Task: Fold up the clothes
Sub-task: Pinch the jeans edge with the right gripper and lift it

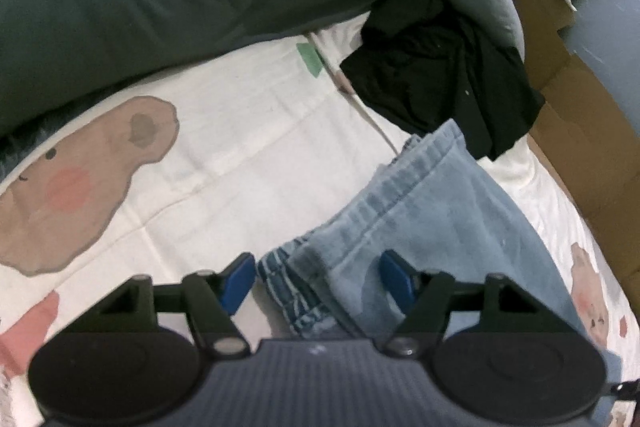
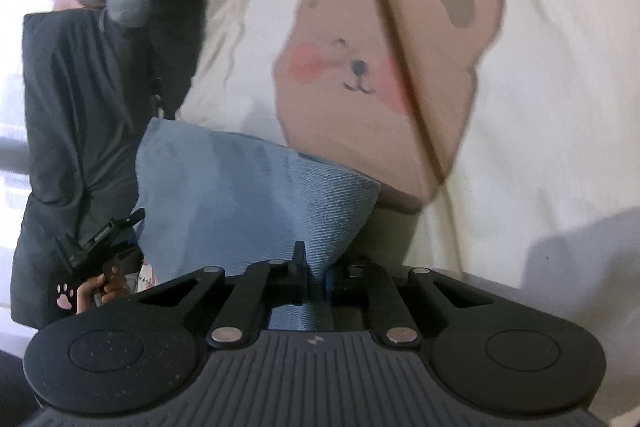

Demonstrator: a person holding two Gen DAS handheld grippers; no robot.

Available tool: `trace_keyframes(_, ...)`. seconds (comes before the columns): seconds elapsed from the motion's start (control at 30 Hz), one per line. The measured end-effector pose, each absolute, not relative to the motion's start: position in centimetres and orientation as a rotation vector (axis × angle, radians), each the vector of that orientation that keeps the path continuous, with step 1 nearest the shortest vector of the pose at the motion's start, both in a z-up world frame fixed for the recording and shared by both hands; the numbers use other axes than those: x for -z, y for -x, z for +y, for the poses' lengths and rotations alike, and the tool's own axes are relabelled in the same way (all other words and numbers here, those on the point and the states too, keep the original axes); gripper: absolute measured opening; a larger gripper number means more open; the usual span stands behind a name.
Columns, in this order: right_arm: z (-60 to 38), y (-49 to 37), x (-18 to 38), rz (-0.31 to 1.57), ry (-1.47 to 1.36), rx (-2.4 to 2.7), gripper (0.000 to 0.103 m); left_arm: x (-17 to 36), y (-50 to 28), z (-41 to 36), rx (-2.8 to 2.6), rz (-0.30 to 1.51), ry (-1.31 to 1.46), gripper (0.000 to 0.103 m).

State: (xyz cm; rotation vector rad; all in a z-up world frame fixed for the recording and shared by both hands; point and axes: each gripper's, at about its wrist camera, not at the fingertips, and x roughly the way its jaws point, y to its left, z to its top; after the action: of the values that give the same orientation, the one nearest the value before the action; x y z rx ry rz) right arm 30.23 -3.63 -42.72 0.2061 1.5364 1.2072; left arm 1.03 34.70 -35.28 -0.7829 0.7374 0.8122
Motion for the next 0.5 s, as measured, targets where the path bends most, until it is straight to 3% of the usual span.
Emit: trace_keyframes(0.5, -1.9, -34.6, 35.9, 1.346, -0.251, -1.194, 0.006, 34.3, -2.0, 32.5, -0.812, 0.749, 0.778, 0.064)
